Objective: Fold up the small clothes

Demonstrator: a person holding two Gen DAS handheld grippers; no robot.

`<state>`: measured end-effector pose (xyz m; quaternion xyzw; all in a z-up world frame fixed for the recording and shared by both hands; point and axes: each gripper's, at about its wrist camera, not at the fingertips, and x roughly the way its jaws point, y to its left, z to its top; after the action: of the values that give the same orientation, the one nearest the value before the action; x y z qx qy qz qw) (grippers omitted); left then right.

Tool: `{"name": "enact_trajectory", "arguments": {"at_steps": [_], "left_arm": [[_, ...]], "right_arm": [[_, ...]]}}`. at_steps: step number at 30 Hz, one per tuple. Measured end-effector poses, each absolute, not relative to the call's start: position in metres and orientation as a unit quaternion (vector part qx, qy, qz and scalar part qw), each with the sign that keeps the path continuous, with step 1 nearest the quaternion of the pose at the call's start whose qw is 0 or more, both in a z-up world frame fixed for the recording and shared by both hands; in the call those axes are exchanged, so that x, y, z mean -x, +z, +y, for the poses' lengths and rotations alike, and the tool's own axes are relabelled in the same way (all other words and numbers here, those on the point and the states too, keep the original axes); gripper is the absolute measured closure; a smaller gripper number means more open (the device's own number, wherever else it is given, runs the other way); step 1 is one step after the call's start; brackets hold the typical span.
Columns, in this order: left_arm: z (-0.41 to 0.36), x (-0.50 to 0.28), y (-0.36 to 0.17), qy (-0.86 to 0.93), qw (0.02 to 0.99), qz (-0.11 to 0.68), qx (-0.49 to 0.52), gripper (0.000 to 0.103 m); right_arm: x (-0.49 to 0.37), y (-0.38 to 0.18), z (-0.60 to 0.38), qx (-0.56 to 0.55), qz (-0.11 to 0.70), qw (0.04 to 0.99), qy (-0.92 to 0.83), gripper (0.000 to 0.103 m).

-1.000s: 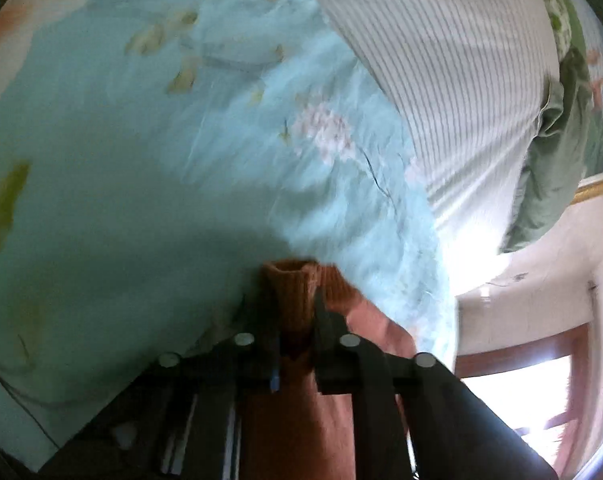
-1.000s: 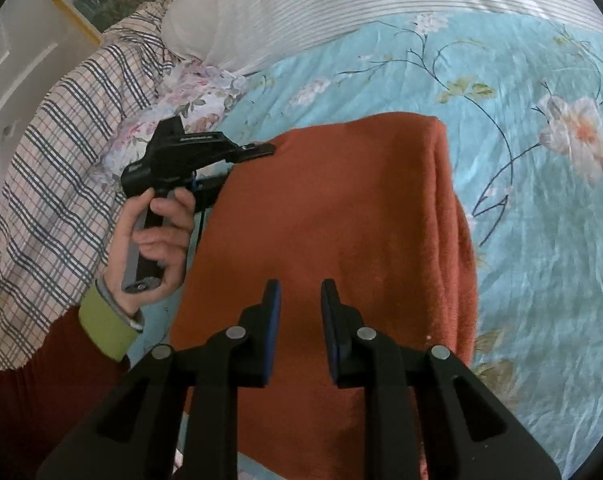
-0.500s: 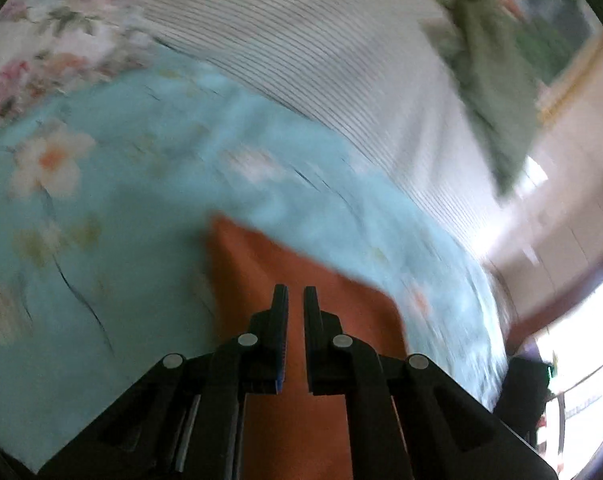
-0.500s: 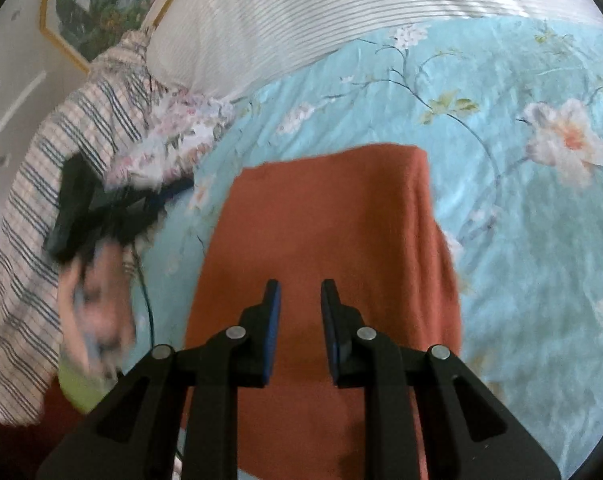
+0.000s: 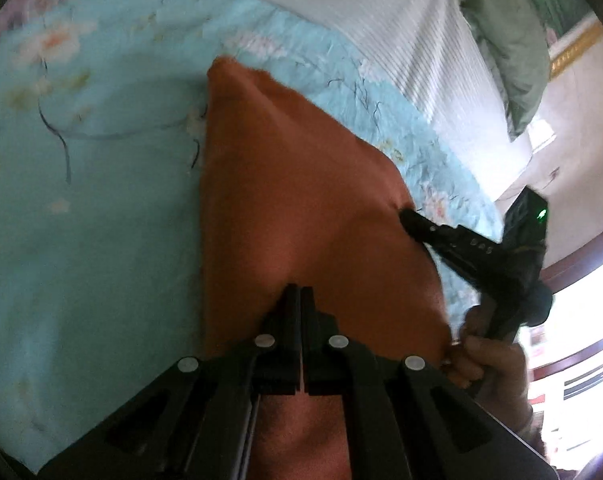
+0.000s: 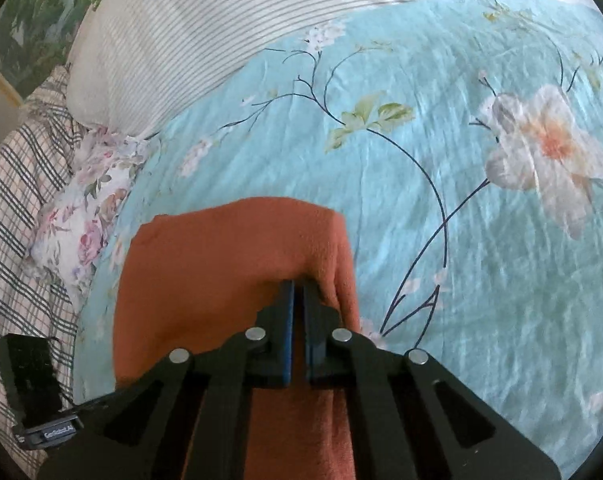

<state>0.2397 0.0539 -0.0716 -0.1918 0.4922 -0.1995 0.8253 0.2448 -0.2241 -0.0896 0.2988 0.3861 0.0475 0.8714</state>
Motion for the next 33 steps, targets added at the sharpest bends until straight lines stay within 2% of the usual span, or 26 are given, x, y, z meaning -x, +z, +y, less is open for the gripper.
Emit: {"name": "enact_trajectory", "arguments": {"at_steps": [6, 10, 14, 20, 22, 24, 27, 29, 31, 33], "left_arm": [[0.063, -0.173, -0.045, -0.200, 0.859, 0.458, 0.113, 0.098], [0.060, -0.133, -0.054, -0.202, 0.856, 0.468, 0.083, 0.085], [0.060, -0.122, -0.074, -0.180, 0.852, 0.485, 0.083, 0.085], [0.056, -0.110, -0.069, -0.166, 0.861, 0.475, 0.070, 0.084], [0.054, -0.104, -0.070, -0.164, 0.863, 0.473, 0.060, 0.080], [0.052, -0.097, -0.070, -0.160, 0.865, 0.472, 0.055, 0.079], [0.052, -0.092, -0.068, -0.153, 0.865, 0.474, 0.055, 0.076], [0.052, -0.084, -0.064, -0.149, 0.867, 0.473, 0.050, 0.068], [0.052, -0.074, -0.057, -0.138, 0.874, 0.463, 0.041, 0.043], [0.053, -0.061, -0.050, -0.094, 0.890, 0.445, 0.009, 0.026]], "right_arm": [[-0.189, -0.056, -0.208, -0.270, 0.375, 0.881, 0.104, 0.095], [-0.142, -0.050, -0.181, -0.223, 0.382, 0.887, 0.131, 0.095], [-0.120, -0.076, -0.172, -0.180, 0.418, 0.886, 0.090, 0.094], [-0.112, -0.085, -0.184, -0.209, 0.414, 0.883, 0.073, 0.094], [-0.108, -0.081, -0.180, -0.196, 0.414, 0.886, 0.067, 0.091], [-0.104, -0.083, -0.176, -0.193, 0.419, 0.885, 0.072, 0.074], [-0.096, -0.090, -0.171, -0.194, 0.423, 0.882, 0.073, 0.070], [-0.084, -0.087, -0.171, -0.193, 0.416, 0.886, 0.070, 0.069], [-0.071, -0.078, -0.169, -0.185, 0.403, 0.894, 0.068, 0.064], [-0.059, -0.070, -0.168, -0.176, 0.392, 0.901, 0.063, 0.056]]}}
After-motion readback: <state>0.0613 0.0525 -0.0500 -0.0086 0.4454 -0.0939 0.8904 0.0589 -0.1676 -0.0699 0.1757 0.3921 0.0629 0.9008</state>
